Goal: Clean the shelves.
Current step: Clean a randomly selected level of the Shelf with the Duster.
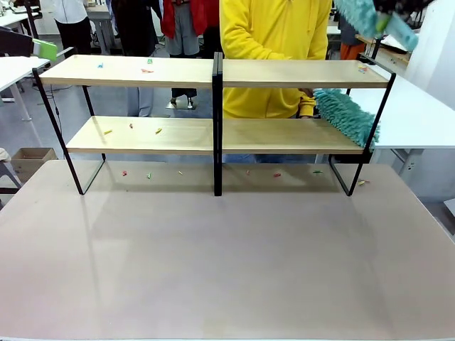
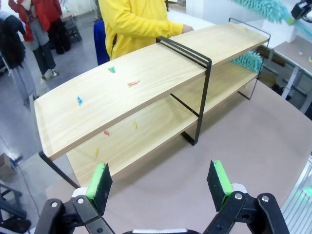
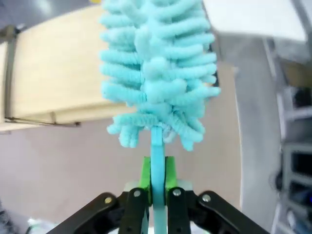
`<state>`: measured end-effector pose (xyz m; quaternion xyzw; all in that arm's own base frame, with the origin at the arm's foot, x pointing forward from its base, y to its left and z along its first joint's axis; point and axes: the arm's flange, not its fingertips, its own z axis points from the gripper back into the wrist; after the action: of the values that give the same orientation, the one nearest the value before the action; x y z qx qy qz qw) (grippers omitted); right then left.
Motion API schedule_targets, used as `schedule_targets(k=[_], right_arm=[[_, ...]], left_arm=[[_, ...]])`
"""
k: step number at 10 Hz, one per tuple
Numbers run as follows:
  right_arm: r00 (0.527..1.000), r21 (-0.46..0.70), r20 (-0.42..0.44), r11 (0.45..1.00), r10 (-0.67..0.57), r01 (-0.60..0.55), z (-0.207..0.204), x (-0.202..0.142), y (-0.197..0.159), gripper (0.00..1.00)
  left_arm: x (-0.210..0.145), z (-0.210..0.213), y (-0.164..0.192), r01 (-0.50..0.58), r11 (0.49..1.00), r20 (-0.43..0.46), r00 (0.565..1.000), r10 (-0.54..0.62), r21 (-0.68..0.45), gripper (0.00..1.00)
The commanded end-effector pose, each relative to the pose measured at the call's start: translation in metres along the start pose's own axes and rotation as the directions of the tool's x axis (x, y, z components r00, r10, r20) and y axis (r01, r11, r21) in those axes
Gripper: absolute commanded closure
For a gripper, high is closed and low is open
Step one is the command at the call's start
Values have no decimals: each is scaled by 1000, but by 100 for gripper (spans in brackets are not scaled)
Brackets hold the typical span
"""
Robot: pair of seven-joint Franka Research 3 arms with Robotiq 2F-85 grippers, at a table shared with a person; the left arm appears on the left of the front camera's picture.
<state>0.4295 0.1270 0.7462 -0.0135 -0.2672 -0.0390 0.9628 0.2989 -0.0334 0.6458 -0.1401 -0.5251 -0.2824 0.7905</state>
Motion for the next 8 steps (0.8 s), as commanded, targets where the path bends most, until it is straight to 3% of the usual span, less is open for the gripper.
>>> schedule_targets(k=[1, 3, 4, 6, 8], right_arm=[[993, 60, 72, 994, 91, -95, -21, -22, -2, 88], [986, 210, -31, 965, 165, -155, -25, -23, -3, 88], [968, 338, -78, 920, 239, -200, -23, -23, -11, 88], [911, 573, -114, 775, 398, -267, -2, -25, -62, 88], [825, 642, -118, 676, 553, -361, 39, -38, -130, 88]], left_arm=[[-2, 0, 0, 9, 1000, 0, 1000, -9, 0, 0], [-2, 0, 0, 9, 1000, 0, 1000, -9, 0, 0], [-2, 0, 0, 9, 1000, 0, 1000, -9, 0, 0], [-2, 0, 0, 9, 1000, 0, 1000, -9, 0, 0], [-2, 0, 0, 9, 1000, 0, 1000, -9, 0, 0]])
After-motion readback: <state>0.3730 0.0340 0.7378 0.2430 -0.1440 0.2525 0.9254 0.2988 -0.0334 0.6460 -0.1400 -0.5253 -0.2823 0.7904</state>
